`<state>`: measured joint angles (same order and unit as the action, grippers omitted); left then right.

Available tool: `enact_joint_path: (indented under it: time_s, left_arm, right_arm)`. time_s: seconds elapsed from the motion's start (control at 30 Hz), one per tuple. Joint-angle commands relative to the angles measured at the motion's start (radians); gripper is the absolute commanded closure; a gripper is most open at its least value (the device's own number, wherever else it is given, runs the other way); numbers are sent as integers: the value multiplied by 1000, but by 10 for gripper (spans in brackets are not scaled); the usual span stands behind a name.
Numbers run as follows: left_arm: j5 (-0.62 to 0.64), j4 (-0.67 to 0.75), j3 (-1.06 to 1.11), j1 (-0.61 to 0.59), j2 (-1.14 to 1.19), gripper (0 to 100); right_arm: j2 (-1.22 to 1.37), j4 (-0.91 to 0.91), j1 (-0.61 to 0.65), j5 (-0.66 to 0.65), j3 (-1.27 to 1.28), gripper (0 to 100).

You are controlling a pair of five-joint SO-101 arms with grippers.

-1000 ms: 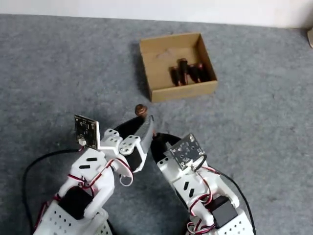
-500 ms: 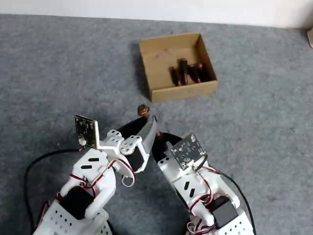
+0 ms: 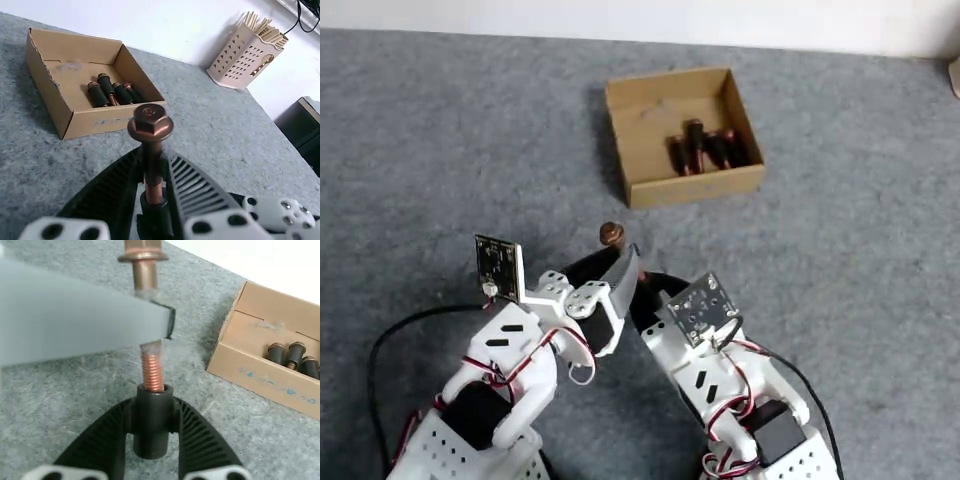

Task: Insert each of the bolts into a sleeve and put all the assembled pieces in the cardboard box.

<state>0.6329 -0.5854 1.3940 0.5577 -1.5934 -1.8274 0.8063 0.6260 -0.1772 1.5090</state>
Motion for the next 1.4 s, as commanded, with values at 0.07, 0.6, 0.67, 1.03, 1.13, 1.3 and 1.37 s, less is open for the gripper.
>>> enact_joint_path:
  time_s: [0.07,0.6,0.67,1.03,1.13,1.3,1.37]
  left_arm:
    - [5,0,30,30,-5,994]
    - [11,34,87,159,-7,994]
    - [8,35,87,157,-12,992]
    - [-18,5,58,157,-16,859]
    - [-14,-43,19,142,-16,859]
    - [-9,-101,-62,74,-16,861]
    - [-9,-132,-101,38,-16,863]
  right_arm:
    - [-12,24,-15,2,-79,993]
    - [-12,76,-74,2,-162,993]
    - [-12,76,-73,2,-162,993]
    - [-12,76,-74,0,-131,993]
    - [-12,76,-74,0,-122,993]
    - [-12,76,-73,0,-122,993]
    - [-12,76,-71,0,-120,993]
